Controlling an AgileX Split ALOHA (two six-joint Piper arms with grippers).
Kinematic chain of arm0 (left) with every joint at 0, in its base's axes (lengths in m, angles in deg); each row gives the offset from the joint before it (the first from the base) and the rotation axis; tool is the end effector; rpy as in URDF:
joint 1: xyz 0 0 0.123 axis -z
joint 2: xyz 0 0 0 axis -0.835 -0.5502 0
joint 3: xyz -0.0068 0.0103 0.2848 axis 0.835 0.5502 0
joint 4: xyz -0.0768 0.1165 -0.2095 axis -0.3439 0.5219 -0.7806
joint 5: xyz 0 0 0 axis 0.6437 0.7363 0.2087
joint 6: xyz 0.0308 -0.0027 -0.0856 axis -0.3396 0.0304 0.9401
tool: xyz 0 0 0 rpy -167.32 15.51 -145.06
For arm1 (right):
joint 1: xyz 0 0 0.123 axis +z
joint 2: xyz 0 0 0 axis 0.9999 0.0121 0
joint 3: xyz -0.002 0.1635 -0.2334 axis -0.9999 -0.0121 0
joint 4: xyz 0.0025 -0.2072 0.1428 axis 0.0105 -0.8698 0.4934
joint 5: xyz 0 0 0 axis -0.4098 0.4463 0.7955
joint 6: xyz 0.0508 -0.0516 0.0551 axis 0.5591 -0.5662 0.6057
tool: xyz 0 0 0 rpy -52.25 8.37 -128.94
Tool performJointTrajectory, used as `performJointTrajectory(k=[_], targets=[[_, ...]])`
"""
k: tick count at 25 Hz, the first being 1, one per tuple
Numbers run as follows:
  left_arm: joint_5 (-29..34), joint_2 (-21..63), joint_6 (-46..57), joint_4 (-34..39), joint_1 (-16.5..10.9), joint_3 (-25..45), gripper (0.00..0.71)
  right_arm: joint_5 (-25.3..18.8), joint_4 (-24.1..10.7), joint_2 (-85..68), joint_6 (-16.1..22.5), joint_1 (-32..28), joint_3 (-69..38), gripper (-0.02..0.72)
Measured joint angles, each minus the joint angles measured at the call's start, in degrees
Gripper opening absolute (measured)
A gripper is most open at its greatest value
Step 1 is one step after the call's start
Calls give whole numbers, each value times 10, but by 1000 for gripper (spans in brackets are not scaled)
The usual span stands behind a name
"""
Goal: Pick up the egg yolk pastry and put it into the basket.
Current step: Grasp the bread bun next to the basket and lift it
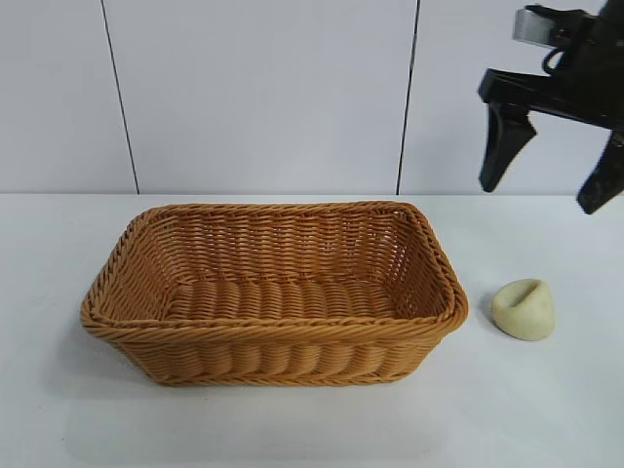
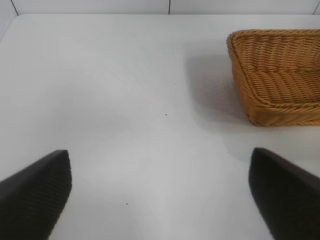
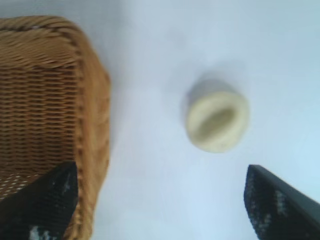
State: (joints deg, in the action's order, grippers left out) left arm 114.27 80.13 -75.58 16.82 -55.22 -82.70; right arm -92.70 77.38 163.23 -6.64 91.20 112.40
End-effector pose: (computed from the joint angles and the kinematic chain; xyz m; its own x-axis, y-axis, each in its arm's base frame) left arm -0.0067 -0.0036 0.2772 -0.4564 -0.0199 -0.8895 0.0469 0.9978 -0.0464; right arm 0.3513 0.0262 0.2359 -0.9655 0.1661 -0.2005 0.1255 0.9717 0.2003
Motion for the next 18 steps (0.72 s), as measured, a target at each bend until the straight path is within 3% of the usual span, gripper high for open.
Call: performJointTrajectory(k=[14, 18], targets=[[0, 0, 0, 0, 0, 0, 692, 9, -1, 122, -4, -15, 3, 644], [0, 0, 0, 0, 0, 0, 692, 36, 1, 168, -4, -15, 3, 644]])
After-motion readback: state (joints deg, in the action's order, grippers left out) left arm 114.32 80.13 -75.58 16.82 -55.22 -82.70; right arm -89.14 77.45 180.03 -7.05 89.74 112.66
